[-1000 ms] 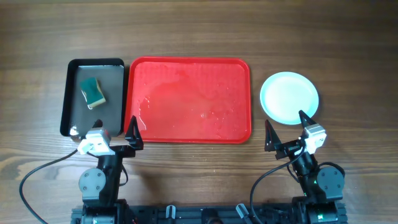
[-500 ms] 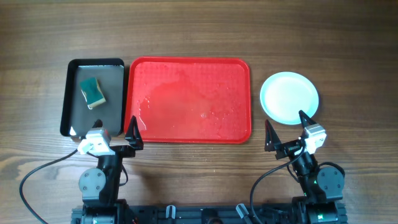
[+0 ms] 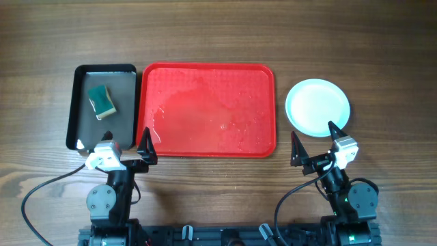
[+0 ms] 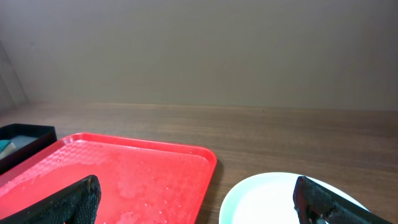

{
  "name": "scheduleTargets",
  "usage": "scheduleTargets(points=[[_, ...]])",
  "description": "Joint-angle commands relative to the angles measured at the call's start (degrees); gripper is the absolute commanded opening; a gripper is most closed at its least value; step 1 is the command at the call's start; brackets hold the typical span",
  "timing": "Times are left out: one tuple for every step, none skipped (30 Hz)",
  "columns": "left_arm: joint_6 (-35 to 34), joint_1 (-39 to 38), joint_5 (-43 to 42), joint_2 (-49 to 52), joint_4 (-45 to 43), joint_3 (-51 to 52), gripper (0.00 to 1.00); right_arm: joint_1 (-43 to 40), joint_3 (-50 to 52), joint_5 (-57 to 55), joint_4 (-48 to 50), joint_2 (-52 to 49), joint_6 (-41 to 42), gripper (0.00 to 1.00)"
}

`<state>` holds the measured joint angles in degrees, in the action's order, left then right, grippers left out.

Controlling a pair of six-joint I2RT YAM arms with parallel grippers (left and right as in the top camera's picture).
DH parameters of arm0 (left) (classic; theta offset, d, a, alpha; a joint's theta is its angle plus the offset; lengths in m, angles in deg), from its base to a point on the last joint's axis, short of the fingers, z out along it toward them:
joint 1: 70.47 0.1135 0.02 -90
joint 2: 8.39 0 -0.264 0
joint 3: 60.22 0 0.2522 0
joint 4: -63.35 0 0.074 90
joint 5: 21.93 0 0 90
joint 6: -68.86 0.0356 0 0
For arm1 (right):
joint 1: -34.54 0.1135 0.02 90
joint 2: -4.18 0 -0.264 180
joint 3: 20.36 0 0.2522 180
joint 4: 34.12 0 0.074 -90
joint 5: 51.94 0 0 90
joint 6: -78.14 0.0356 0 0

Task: Clean dirty plates on tray and stack at the side

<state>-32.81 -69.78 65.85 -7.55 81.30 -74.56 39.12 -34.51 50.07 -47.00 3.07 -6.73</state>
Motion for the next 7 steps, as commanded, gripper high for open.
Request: scheduleTargets(points=[[0.92, -0.04, 0.55, -0.68, 0.17, 0.24, 1.00, 0.31, 0.09, 0.92, 0.15, 0.17, 0.87, 1.00], [0.92, -0.04, 0.55, -0.68, 0.17, 0.24, 1.00, 0.31, 0.09, 0.92, 0.15, 0.17, 0.90, 1.00], [0.92, -0.04, 0.55, -0.68, 0.17, 0.24, 1.00, 0.31, 0.09, 0.92, 0.15, 0.17, 0.87, 1.00], [0.92, -0.04, 0.55, -0.68, 0.17, 0.24, 1.00, 0.31, 0.09, 0.92, 0.15, 0.17, 0.90, 0.99], [0.92, -0.04, 0.55, -0.68, 0.17, 0.26, 1.00, 0.31, 0.09, 0.92, 0.15, 0.17, 0.90, 1.00], [0.92, -0.04, 0.55, -0.68, 0.17, 0.24, 1.00, 0.31, 0.09, 0.92, 0.15, 0.17, 0.90, 1.00], [0.92, -0.04, 0.55, -0.68, 0.17, 0.26, 1.00, 0.31, 0.09, 0.92, 0.15, 0.17, 0.87, 1.00]])
